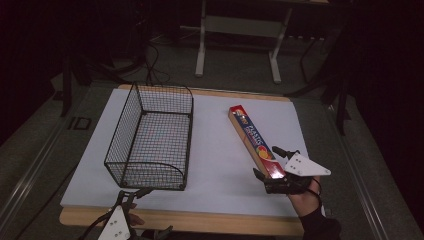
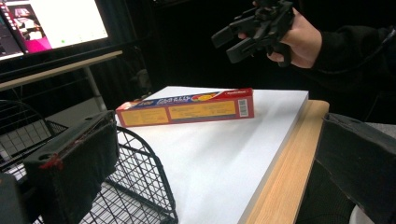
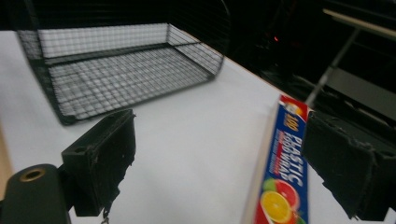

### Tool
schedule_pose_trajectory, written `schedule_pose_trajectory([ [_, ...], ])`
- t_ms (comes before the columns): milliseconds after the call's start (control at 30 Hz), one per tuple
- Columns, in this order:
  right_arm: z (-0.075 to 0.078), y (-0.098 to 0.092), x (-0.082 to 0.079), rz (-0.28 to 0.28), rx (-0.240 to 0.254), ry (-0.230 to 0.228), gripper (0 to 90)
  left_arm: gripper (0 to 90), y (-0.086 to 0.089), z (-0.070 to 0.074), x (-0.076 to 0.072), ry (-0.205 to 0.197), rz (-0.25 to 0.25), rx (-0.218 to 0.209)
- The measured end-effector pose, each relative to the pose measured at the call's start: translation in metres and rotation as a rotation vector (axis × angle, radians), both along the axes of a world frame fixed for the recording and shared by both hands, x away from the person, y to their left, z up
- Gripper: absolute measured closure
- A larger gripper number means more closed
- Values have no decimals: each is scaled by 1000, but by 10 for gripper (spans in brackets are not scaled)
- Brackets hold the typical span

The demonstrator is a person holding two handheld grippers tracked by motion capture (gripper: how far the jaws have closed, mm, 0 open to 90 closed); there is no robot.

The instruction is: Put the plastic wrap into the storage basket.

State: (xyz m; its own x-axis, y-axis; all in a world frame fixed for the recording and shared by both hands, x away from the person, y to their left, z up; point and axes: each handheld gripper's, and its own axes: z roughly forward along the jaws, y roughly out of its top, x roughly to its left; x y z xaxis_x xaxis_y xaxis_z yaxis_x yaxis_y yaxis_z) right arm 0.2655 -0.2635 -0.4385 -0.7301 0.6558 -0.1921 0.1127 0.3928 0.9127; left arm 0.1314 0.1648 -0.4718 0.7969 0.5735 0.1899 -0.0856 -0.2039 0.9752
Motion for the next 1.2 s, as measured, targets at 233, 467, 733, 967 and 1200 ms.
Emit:
schedule_pose_trajectory([
  [233, 0, -10, 21, -100, -9, 55, 95, 1, 0, 0, 1, 0, -2, -1],
  [467, -1, -16, 38, -168, -52, 132, 126, 1, -1, 0, 1, -4, 0, 6],
  [733, -7, -18, 53, -200, -81, 180, 129, 1, -1, -1, 1, -1, -2, 10],
  [967, -12, -18, 69, -244, -102, 248, 137, 1, -2, -1, 2, 4, -4, 12],
  [1200, -22, -12, 91, -284, -164, 364, 134, 1, -2, -1, 2, 3, -4, 11],
])
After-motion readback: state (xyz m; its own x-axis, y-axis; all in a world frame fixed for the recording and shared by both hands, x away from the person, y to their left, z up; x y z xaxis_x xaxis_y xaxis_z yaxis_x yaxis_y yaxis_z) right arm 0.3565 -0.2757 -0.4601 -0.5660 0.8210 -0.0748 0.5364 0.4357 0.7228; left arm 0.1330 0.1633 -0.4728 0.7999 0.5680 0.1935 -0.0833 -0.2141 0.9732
